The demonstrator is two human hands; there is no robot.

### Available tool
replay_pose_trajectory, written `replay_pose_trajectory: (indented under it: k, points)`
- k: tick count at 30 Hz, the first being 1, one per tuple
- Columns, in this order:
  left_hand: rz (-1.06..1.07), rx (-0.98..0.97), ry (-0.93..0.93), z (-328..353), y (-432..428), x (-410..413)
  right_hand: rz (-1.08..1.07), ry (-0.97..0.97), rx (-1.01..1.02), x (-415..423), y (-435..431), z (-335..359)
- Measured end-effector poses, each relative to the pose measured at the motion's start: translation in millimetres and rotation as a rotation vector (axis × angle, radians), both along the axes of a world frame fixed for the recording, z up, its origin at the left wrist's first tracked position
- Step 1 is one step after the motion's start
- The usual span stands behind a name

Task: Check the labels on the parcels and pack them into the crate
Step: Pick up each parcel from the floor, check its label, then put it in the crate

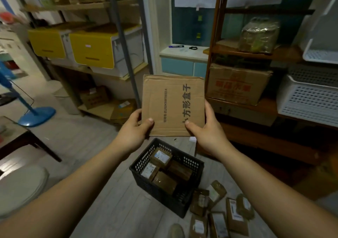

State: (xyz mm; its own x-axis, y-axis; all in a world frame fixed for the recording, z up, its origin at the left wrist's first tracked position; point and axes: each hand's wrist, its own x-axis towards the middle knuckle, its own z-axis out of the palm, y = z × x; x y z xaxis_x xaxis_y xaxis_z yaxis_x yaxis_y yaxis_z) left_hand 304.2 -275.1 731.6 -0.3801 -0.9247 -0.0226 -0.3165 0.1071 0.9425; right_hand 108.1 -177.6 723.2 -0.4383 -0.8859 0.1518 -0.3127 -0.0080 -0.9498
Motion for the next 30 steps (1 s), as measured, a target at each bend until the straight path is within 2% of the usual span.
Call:
replay_pose_trajectory:
  k: [10,17,24,30]
  points:
    - [-0.063,-0.019,0.019,0,-145,-25,-0.018,-0.003,0.019,-25,-148,-20]
    - [-0.238,0.015,-0.109,-30,-211,-58,-0.160,-0.031,0.085,-38,-189,-51]
    - [-0.498,0.111,-0.176,-94,-275,-91,-0.365,-0.064,0.266,-27,-207,-102]
    - [-0.759,0.276,-0.157,-192,-315,-105,-0.461,-0.111,0.389,-11,-219,-181]
